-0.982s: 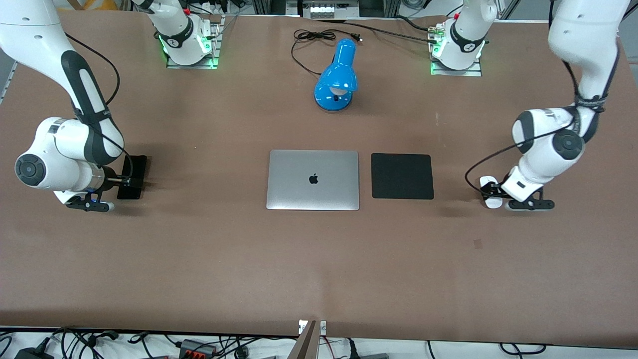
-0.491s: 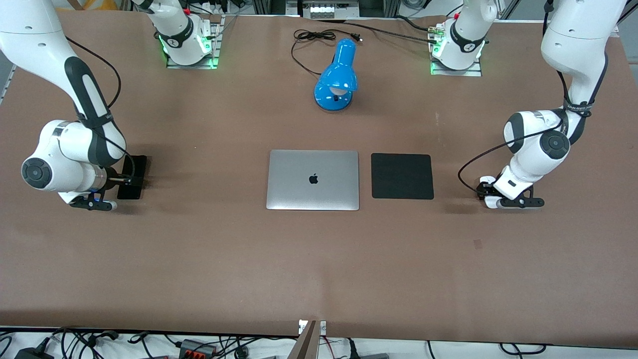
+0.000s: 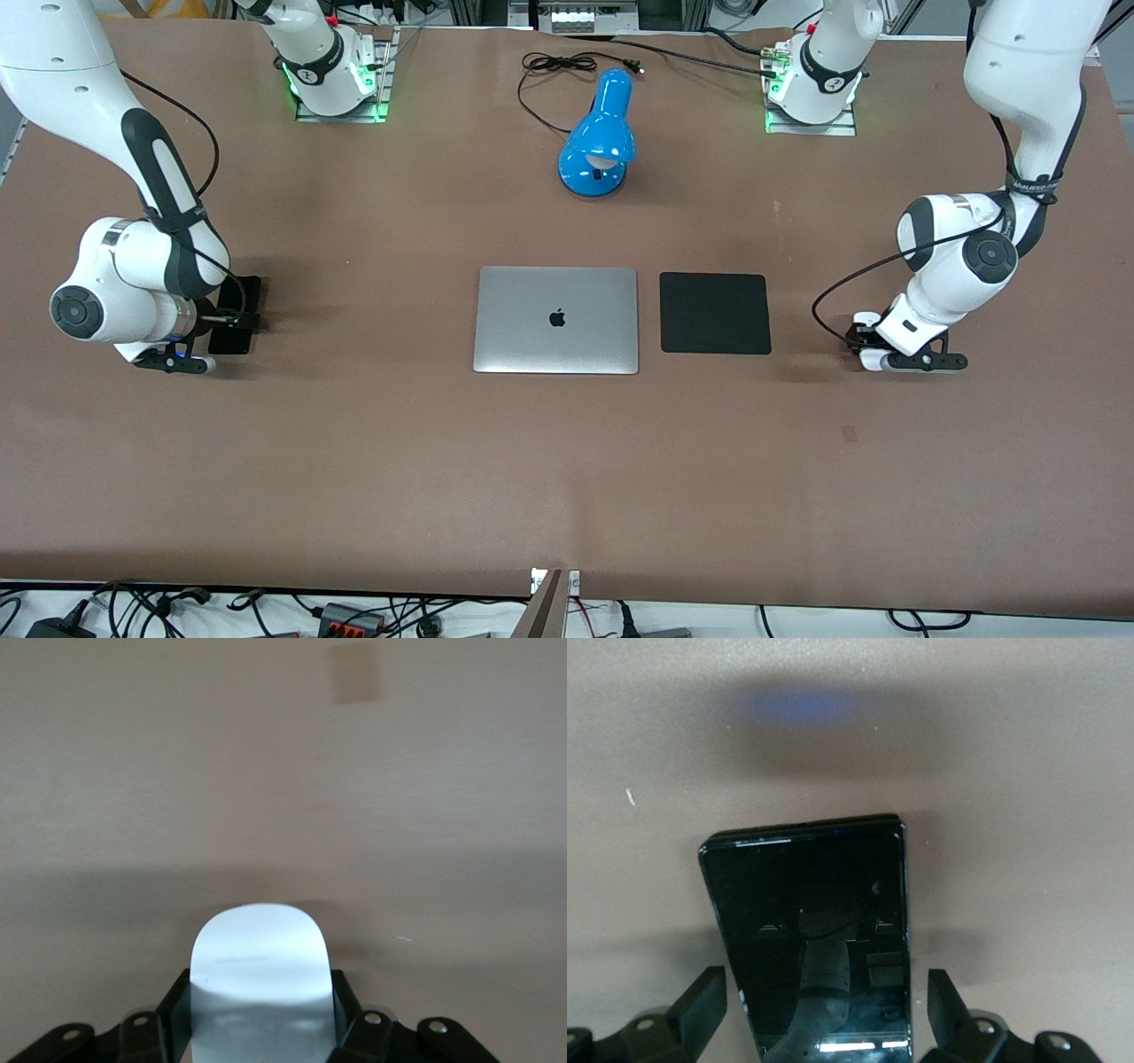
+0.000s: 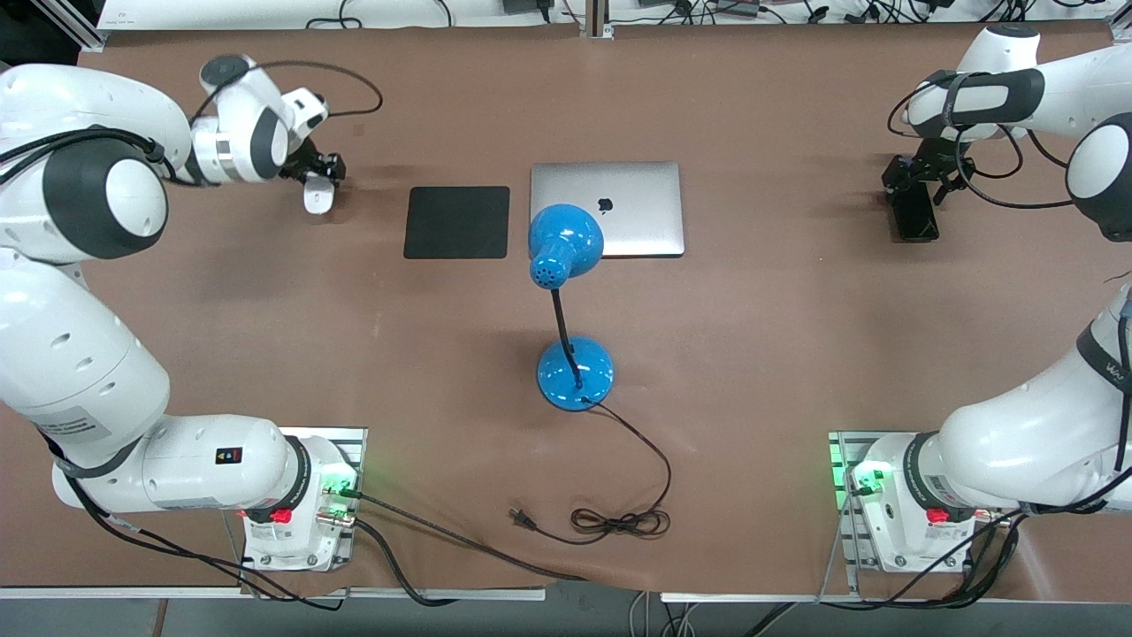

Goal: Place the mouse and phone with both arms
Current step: 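Carry the white mouse with the left gripper onto the black pad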

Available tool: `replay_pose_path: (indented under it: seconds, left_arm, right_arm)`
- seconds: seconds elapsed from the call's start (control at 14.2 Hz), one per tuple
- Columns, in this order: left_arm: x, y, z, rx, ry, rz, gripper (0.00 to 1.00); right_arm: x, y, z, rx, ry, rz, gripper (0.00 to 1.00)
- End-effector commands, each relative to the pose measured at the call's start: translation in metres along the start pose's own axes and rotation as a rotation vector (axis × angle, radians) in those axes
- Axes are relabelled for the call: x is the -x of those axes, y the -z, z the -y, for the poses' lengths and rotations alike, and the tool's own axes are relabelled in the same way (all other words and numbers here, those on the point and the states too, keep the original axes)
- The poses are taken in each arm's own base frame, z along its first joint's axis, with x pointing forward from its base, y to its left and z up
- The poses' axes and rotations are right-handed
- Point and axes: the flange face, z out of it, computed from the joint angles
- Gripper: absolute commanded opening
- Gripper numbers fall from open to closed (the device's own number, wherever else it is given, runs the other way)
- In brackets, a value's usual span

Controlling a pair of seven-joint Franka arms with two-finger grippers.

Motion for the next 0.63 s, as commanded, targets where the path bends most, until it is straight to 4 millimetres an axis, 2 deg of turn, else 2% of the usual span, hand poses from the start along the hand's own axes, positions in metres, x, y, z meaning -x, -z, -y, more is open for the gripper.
replay_pose_path:
  seconds: [0.0,0.14,0.21,0.42,0.49,0.56]
  left_arm:
    - [-0.022,0.056,-0.045,0.004,-0.017,0.109,0.45]
    - [-0.024,0.069,-0.1,0.027,-0.039,0.142,0.45]
    - [-0.02,0.066,-0.127,0.038,-0.025,0.148,0.45]
    - [-0.002,0.045,-0.204,0.043,0.017,0.141,0.43]
    - [0.005,0.034,-0.215,0.027,0.007,0.132,0.41]
    - [0.008,0.023,-0.218,0.022,-0.001,0.108,0.4]
  right_arm:
    - [0.001,-0.002,-0.004,0.005,0.043,0.01,1.0]
    - [0.001,-0.001,-0.005,0.005,0.043,0.008,1.0]
    - [0.001,-0.001,-0.004,0.006,0.043,0.01,0.99]
    - [0.004,-0.003,0.0,0.005,0.032,0.04,0.75]
    - [0.004,-0.003,0.0,0.005,0.032,0.04,0.68]
    - [0.004,-0.003,0.0,0.005,0.032,0.042,0.62]
